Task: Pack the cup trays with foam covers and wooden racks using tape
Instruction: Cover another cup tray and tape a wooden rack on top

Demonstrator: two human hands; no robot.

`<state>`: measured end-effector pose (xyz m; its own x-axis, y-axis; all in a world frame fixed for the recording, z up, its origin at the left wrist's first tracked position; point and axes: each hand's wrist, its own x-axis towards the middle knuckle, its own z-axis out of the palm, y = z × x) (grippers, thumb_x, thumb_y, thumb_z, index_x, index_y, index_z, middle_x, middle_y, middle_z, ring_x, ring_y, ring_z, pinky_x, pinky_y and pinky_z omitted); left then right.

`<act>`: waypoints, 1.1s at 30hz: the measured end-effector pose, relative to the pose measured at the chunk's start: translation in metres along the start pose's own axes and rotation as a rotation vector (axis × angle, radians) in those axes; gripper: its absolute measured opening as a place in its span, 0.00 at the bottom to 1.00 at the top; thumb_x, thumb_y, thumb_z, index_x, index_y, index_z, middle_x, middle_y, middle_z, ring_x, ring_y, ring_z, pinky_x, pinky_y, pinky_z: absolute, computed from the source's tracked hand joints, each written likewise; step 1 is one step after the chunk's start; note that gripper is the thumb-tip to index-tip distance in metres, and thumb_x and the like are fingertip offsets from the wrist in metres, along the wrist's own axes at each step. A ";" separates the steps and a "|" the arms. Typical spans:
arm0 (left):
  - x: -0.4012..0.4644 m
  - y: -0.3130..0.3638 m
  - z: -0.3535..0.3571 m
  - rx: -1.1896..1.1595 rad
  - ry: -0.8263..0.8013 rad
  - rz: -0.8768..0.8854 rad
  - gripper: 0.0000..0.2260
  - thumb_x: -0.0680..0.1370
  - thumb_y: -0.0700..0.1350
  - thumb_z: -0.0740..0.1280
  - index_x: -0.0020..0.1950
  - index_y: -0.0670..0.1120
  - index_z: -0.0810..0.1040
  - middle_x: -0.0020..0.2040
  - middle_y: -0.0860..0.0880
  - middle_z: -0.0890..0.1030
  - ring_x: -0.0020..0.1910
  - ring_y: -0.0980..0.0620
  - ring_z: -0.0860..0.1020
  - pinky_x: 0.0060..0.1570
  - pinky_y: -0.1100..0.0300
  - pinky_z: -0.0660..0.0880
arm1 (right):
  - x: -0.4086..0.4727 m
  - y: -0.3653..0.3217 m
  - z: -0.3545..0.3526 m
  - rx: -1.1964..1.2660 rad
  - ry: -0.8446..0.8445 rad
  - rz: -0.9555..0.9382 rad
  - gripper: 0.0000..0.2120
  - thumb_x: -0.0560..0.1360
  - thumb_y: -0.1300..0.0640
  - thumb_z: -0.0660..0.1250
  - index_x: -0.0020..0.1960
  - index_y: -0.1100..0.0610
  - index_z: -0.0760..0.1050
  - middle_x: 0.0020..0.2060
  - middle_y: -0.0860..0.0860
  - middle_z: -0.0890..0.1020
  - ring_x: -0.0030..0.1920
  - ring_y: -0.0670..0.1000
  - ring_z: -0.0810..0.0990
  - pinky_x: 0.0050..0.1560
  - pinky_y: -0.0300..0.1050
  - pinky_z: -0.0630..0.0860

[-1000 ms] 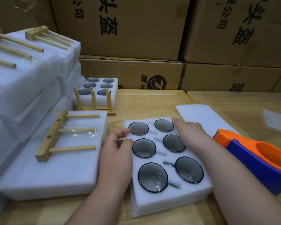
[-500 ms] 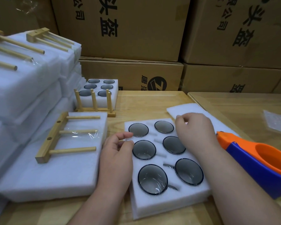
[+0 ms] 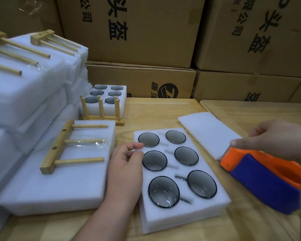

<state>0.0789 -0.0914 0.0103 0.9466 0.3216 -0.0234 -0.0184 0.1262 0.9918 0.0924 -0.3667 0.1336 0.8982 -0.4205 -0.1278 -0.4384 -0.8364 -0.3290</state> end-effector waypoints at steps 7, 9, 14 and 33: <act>-0.001 0.002 0.001 -0.007 -0.005 0.005 0.10 0.78 0.39 0.66 0.48 0.54 0.82 0.49 0.40 0.84 0.42 0.46 0.80 0.51 0.40 0.78 | -0.009 0.032 0.002 -0.166 -0.166 0.041 0.54 0.33 0.26 0.74 0.58 0.42 0.73 0.51 0.48 0.76 0.54 0.54 0.77 0.56 0.51 0.76; -0.002 0.003 0.001 -0.017 -0.011 0.011 0.08 0.76 0.42 0.67 0.49 0.55 0.82 0.49 0.40 0.84 0.44 0.43 0.81 0.53 0.38 0.77 | -0.012 0.040 0.015 -0.171 -0.182 0.021 0.55 0.43 0.31 0.78 0.68 0.42 0.69 0.53 0.48 0.75 0.53 0.53 0.76 0.49 0.49 0.75; -0.001 0.002 0.001 -0.003 -0.008 0.018 0.09 0.77 0.41 0.67 0.48 0.55 0.82 0.49 0.42 0.84 0.48 0.39 0.82 0.54 0.37 0.77 | -0.005 0.078 0.031 -0.181 0.009 -0.033 0.50 0.52 0.39 0.76 0.73 0.42 0.68 0.55 0.47 0.77 0.49 0.51 0.76 0.43 0.47 0.75; 0.001 0.000 0.001 -0.014 -0.008 0.008 0.10 0.78 0.39 0.66 0.48 0.54 0.82 0.52 0.40 0.83 0.49 0.39 0.81 0.56 0.37 0.76 | -0.005 -0.003 0.058 -0.144 0.288 -0.405 0.23 0.75 0.39 0.68 0.67 0.46 0.74 0.64 0.45 0.75 0.65 0.52 0.74 0.57 0.49 0.73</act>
<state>0.0802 -0.0918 0.0100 0.9489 0.3152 -0.0144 -0.0304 0.1367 0.9901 0.0917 -0.3414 0.0808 0.9607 -0.1156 0.2524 -0.0752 -0.9836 -0.1640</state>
